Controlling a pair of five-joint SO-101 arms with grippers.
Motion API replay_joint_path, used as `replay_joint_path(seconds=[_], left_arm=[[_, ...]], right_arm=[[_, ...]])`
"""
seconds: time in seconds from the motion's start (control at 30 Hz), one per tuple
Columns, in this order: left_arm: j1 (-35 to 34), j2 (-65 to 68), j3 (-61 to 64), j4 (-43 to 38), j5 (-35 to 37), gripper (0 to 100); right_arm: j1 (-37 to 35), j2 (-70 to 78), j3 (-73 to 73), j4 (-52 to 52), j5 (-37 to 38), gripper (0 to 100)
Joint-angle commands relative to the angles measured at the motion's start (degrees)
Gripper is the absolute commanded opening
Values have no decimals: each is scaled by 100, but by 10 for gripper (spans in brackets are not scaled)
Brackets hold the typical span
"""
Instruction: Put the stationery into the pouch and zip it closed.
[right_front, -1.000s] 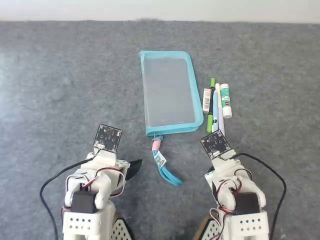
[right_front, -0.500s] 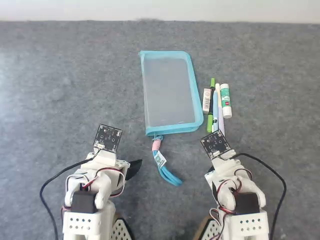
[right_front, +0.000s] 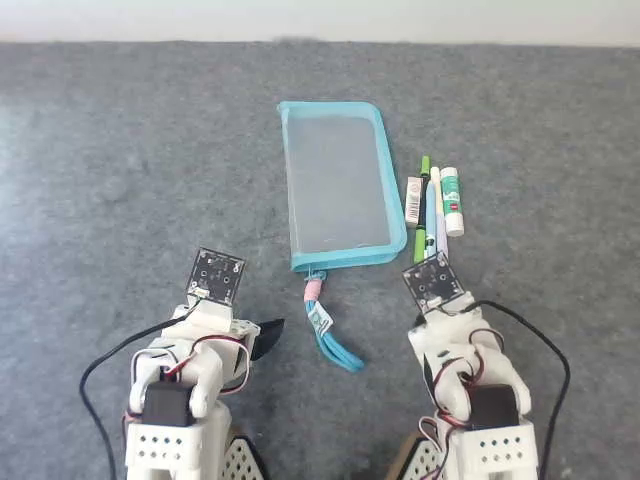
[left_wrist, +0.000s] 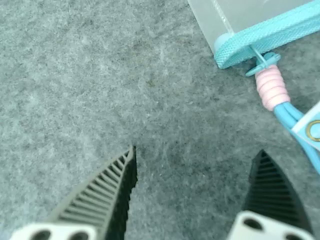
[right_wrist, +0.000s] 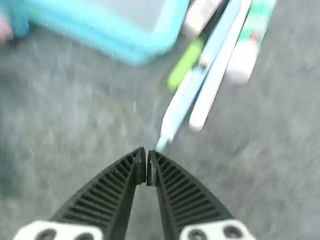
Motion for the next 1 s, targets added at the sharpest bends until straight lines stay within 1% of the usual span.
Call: replay_joint_path(seconds=[0.0, 0.13, 0.23, 0.33, 0.43, 0.53, 0.67, 0.77, 0.87, 0.97], left_arm=[[-44, -132, -57, 26, 88, 338], [-44, -132, -57, 26, 88, 338], [-44, -132, -57, 26, 88, 338], [-44, -132, -57, 26, 88, 338], [-44, -132, -57, 26, 88, 338], [-44, -132, -57, 26, 88, 338], [-44, -132, -57, 26, 88, 338], [-44, -132, -57, 26, 88, 338], [-44, -132, -57, 26, 88, 338], [-44, -132, -57, 26, 88, 338]], right_arm=[[-163, -22, -756, -127, -18, 31], [-189, 119, -1881, 277, -79, 61], [-286, 980, -2602, 259, -352, 64], [-936, 2440, -3464, 242, -510, 65], [-1648, 4048, -4475, 259, -826, 66], [-2149, 5499, -5213, 145, -1029, 66], [-2475, 7029, -5688, -479, -1433, 66], [-2484, 7846, -5925, -971, -2066, 67], [-2492, 8347, -6048, -1130, -2488, 67], [-2519, 8532, -6101, -1218, -2796, 68]])
